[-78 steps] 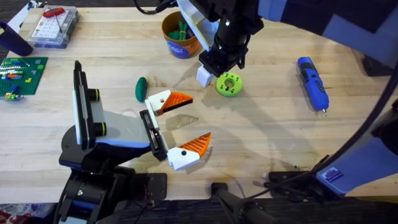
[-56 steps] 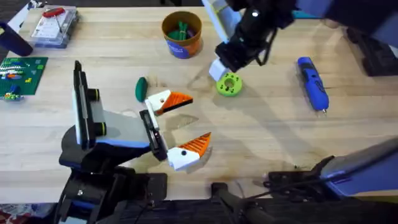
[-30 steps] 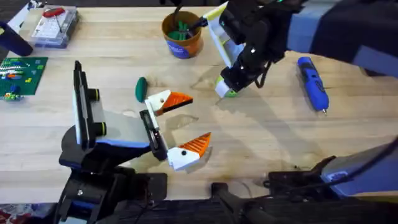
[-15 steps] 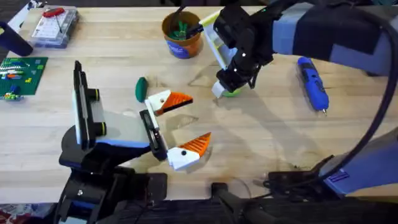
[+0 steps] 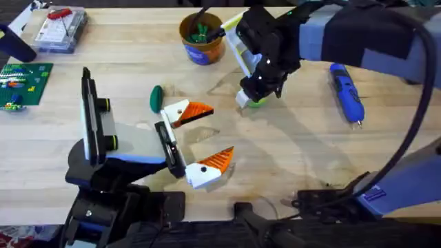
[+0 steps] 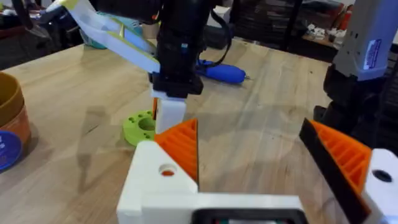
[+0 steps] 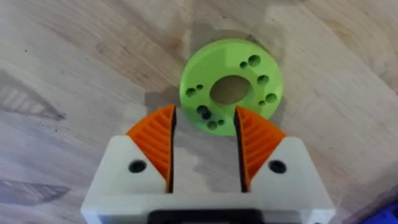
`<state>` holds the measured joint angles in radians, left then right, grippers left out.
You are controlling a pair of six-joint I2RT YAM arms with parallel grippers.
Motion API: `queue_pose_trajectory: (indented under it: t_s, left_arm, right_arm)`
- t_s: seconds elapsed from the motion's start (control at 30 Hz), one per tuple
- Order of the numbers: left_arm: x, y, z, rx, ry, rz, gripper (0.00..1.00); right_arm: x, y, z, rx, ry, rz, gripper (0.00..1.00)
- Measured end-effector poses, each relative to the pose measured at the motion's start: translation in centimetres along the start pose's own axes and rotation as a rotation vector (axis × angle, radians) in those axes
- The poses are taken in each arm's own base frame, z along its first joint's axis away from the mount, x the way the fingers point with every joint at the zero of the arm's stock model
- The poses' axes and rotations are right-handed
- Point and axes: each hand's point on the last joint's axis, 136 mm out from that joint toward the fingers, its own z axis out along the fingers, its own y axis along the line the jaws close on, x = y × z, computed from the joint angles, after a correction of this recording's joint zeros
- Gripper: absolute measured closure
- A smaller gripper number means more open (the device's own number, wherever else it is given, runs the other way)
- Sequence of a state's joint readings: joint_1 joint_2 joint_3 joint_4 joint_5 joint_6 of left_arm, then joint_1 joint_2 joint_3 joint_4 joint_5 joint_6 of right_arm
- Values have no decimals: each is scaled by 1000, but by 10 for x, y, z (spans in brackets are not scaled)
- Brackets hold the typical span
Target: Pick up the gripper from the table and insert it into the empty holder that is missing its gripper. Then pick up a screw, insert it into the mounting hole, and use the screwdriver to tighten it. Finally, clean up the table by picking up the vegetable and placing it into the bucket.
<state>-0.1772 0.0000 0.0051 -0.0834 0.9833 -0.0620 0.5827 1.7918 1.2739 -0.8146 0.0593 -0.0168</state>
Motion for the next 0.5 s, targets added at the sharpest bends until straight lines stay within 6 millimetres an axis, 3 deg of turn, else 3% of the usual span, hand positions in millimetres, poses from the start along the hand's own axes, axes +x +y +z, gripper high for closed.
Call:
queue_pose_trajectory:
  t_s: [0.5]
  left_arm:
    - [0,0,0,0,0,0,11]
  right_arm:
    - [0,1,0,0,0,12,684]
